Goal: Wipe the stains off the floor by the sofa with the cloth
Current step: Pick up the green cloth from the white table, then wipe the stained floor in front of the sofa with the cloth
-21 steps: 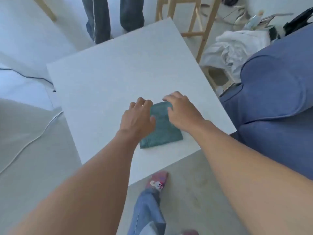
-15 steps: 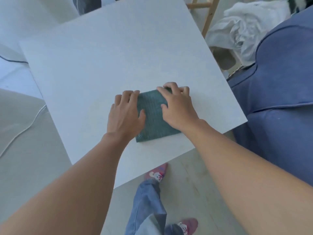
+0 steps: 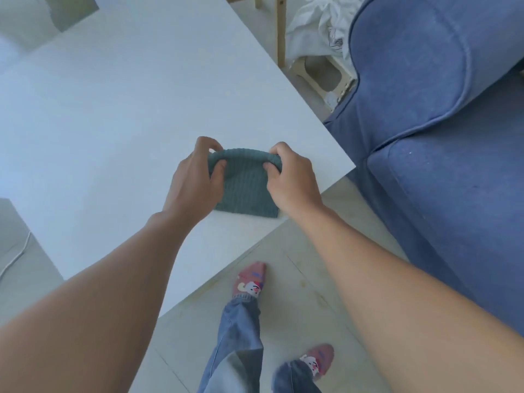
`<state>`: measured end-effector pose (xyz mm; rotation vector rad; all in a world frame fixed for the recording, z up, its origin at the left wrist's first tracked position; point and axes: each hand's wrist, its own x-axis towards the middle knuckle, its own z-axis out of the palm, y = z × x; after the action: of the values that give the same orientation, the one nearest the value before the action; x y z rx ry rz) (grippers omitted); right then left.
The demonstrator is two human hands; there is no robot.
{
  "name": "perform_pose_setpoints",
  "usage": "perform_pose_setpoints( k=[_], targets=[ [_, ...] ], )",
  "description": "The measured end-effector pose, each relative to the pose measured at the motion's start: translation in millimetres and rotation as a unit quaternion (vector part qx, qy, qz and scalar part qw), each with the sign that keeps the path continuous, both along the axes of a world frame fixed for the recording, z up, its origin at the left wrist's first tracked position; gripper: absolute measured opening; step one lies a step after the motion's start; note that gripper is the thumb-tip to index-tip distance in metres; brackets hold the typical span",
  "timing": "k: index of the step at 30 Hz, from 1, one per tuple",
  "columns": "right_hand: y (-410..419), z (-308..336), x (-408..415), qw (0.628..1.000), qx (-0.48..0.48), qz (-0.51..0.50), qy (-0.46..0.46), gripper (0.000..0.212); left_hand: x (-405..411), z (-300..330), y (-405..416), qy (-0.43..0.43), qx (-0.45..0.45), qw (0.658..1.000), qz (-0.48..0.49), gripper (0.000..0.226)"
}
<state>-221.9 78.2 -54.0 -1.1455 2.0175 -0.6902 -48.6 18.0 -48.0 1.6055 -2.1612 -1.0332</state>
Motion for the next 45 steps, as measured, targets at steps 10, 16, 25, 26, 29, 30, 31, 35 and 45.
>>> perform_pose_setpoints(
  k=[10, 16, 25, 26, 29, 30, 31, 35, 45],
  targets=[
    [143.4, -13.0, -94.2, 0.957, -0.089, -0.261, -0.092, 0.018, -132.2, 6.2, 74.5, 0.076, -0.01, 0.975, -0.208, 0.022],
    [247.9, -44.7, -128.4, 0.936, -0.059, -0.333, -0.096, 0.023, -192.9, -27.1, 146.4, 0.042, 0.084, 0.951, -0.295, 0.02],
    [356.3, -165.6, -152.0, 0.906, 0.016, -0.415, -0.076, 0.022, -262.6, -152.4, 230.5, -0.067, 0.19, 0.875, -0.441, 0.04],
    [365.7, -188.3, -153.5, 0.904, 0.017, -0.423, -0.067, 0.021, -270.6, -176.4, 239.2, -0.079, 0.173, 0.862, -0.471, 0.042],
    [385.3, -264.3, -155.6, 0.899, 0.017, -0.433, -0.059, 0.022, -284.4, -253.6, 255.3, -0.119, 0.14, 0.821, -0.541, 0.048],
    [390.6, -291.7, -157.4, 0.9, 0.021, -0.433, -0.056, 0.022, -287.3, -280.0, 258.1, -0.125, 0.13, 0.813, -0.553, 0.048],
    [394.3, -321.0, -160.1, 0.899, 0.021, -0.434, -0.05, 0.022, -291.0, -308.2, 259.6, -0.128, 0.121, 0.809, -0.561, 0.049],
    [394.5, -403.9, -180.3, 0.899, 0.003, -0.435, -0.039, 0.022, -312.3, -391.4, 256.2, -0.132, 0.091, 0.798, -0.58, 0.05],
    [385.9, -462.0, -222.7, 0.919, 0.005, -0.392, 0.046, 0.024, -337.3, -459.5, 227.2, -0.125, -0.006, 0.764, -0.633, 0.053]
  ],
)
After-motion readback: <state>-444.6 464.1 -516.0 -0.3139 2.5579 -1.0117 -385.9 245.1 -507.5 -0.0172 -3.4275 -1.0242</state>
